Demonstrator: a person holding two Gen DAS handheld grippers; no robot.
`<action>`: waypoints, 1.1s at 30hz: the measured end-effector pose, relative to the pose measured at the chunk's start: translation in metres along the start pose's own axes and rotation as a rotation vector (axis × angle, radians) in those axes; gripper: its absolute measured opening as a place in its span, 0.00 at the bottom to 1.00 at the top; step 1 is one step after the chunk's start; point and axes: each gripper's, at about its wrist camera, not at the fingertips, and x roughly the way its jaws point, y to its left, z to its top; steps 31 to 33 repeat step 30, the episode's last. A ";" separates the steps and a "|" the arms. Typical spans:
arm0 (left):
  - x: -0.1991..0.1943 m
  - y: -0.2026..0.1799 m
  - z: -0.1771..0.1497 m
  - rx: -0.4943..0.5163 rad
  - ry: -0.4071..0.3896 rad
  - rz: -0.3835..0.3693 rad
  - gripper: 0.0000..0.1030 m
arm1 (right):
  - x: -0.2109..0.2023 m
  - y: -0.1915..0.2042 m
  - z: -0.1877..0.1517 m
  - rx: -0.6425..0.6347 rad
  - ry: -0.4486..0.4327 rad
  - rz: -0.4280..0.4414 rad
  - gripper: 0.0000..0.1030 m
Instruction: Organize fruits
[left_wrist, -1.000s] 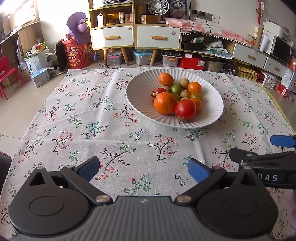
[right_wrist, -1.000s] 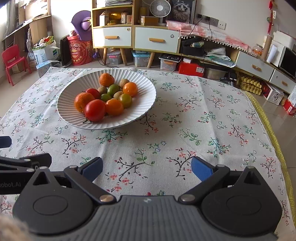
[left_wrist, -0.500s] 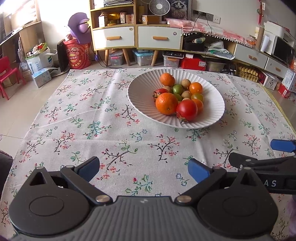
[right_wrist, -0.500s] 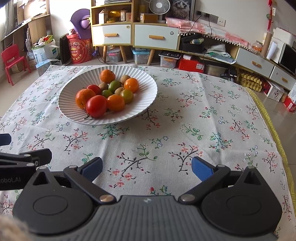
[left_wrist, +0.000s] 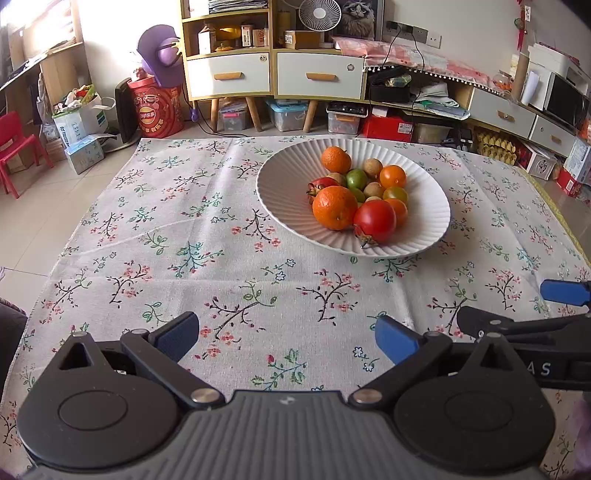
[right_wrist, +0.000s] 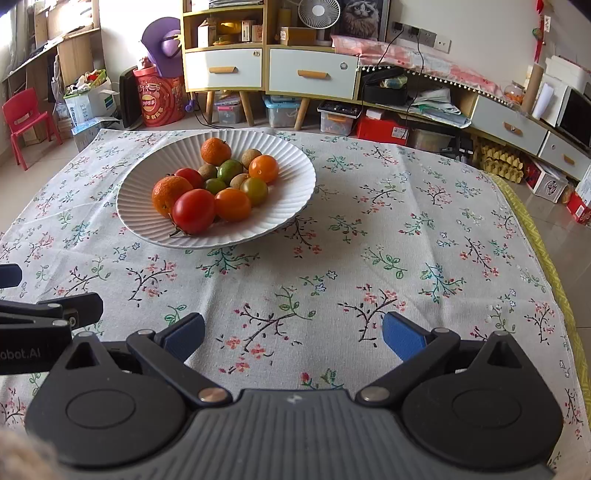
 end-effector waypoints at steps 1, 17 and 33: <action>0.000 0.000 0.000 0.000 0.000 0.000 0.96 | 0.000 0.000 0.000 0.000 0.000 0.000 1.00; 0.000 0.001 0.000 -0.002 0.001 0.001 0.96 | 0.000 0.000 0.000 0.001 -0.001 0.000 1.00; 0.000 0.001 0.000 0.000 0.006 0.005 0.96 | 0.000 0.001 0.000 0.001 -0.002 -0.002 1.00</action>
